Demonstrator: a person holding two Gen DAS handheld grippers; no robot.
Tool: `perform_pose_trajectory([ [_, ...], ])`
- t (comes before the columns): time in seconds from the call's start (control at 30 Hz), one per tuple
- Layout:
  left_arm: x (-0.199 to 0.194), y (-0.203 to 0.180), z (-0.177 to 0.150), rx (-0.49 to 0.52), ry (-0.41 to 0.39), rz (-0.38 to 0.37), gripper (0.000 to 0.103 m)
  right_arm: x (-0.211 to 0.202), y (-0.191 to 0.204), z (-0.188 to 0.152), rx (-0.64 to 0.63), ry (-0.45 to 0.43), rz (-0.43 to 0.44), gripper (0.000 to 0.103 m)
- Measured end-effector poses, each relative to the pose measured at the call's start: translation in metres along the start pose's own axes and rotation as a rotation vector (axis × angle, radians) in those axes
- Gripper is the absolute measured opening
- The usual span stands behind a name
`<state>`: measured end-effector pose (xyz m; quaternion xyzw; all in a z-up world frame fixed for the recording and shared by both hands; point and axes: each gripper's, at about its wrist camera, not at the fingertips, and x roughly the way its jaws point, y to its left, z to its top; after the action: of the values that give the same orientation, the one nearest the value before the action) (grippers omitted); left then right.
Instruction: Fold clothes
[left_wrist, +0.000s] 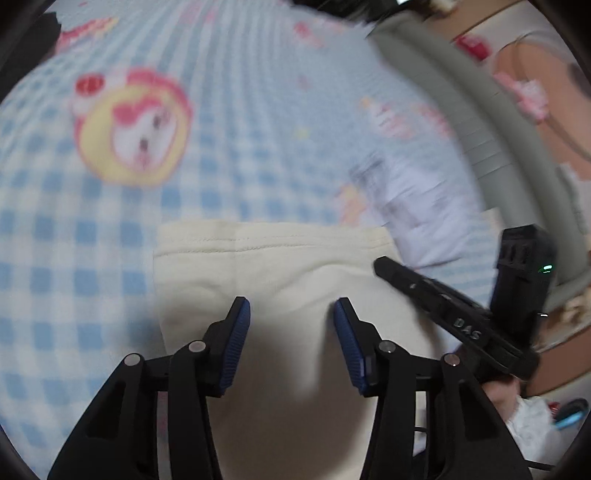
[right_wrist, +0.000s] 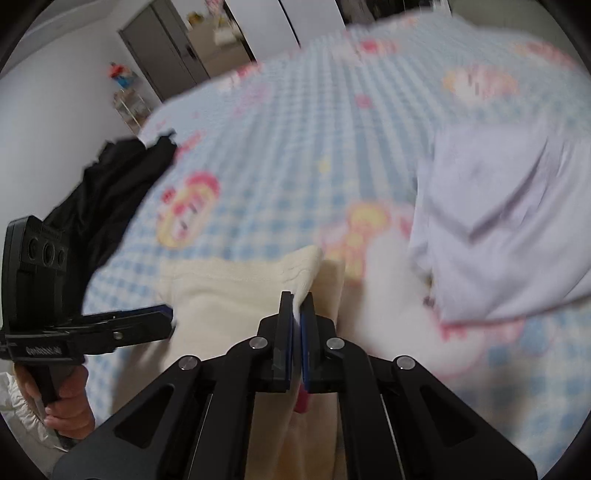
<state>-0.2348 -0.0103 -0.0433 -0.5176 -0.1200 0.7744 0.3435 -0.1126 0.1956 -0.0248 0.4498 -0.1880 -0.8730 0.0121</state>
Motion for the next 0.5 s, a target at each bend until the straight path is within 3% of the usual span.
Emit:
perform_pose_trajectory([
  [0.13, -0.004, -0.013, -0.007, 0.046, -0.008, 0.067, 0.051, 0.018, -0.012, -0.011, 0.059, 0.045, -0.034, 0.002],
  [0.23, -0.007, -0.024, -0.013, 0.081, -0.014, 0.118, 0.049, 0.000, -0.018, -0.001, 0.096, 0.041, -0.010, 0.010],
  [0.3, -0.009, -0.030, -0.017, 0.104, -0.018, 0.152, 0.049, -0.026, -0.022, 0.000, 0.115, -0.009, -0.044, 0.015],
  [0.37, -0.011, -0.037, -0.020, 0.127, -0.022, 0.185, 0.050, -0.057, -0.022, -0.006, 0.121, -0.059, -0.019, 0.015],
  [0.5, -0.010, -0.035, -0.039, 0.100, 0.020, 0.108, 0.051, -0.087, -0.002, -0.028, 0.104, -0.077, 0.073, 0.019],
])
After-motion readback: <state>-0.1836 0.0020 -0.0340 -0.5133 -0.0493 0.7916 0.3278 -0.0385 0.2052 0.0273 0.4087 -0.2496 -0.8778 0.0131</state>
